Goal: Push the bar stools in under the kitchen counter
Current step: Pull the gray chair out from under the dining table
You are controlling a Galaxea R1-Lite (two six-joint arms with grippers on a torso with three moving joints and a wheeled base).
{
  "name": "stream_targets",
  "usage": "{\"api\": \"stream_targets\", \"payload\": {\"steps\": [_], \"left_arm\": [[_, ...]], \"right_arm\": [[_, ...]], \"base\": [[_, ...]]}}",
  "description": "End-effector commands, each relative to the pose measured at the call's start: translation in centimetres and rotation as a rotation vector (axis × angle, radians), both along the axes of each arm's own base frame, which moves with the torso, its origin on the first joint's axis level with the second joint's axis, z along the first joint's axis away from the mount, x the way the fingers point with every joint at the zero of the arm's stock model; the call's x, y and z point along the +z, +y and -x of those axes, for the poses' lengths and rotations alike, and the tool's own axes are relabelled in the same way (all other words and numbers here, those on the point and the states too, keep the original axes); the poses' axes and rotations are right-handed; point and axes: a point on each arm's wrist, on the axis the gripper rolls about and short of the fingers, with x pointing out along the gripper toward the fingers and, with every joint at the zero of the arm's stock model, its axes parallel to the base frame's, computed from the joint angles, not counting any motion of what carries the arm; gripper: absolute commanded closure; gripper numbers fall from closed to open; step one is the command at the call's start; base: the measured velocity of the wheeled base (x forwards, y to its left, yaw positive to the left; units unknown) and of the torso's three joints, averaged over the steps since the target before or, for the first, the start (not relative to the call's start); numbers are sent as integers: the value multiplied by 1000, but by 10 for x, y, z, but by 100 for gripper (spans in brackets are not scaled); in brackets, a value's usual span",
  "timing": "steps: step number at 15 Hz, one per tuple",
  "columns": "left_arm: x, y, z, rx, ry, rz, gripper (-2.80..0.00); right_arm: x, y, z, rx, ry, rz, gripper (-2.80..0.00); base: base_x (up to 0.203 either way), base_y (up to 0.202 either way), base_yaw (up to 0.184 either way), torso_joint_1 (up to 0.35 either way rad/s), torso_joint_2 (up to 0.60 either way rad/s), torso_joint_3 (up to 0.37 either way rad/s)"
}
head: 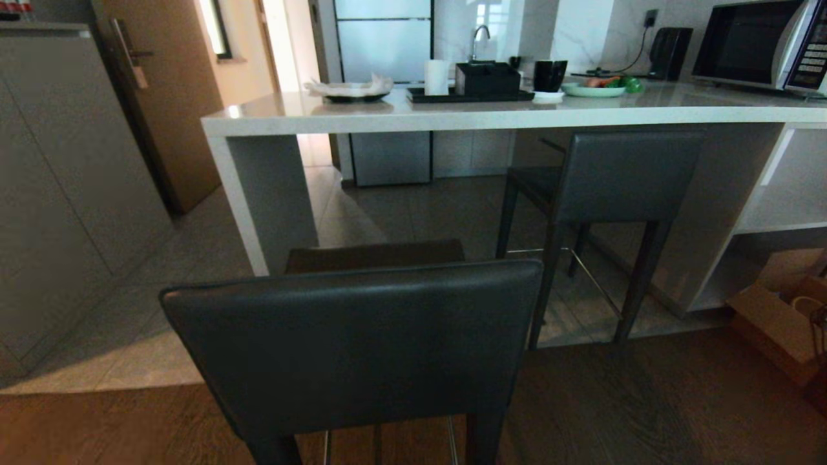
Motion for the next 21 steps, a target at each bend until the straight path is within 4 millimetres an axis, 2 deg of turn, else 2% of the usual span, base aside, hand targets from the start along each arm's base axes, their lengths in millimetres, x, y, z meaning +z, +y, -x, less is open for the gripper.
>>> {"api": "stream_targets", "payload": {"steps": [1, 21], "left_arm": [[0, 0, 0, 2, 3, 8, 0], [0, 0, 0, -1, 3, 9, 0]], "right_arm": [[-1, 0, 0, 10, 3, 14, 0], [0, 0, 0, -1, 2, -12, 0]], "base": [[0, 0, 0, 0, 0, 0], [0, 0, 0, 0, 0, 0]]}}
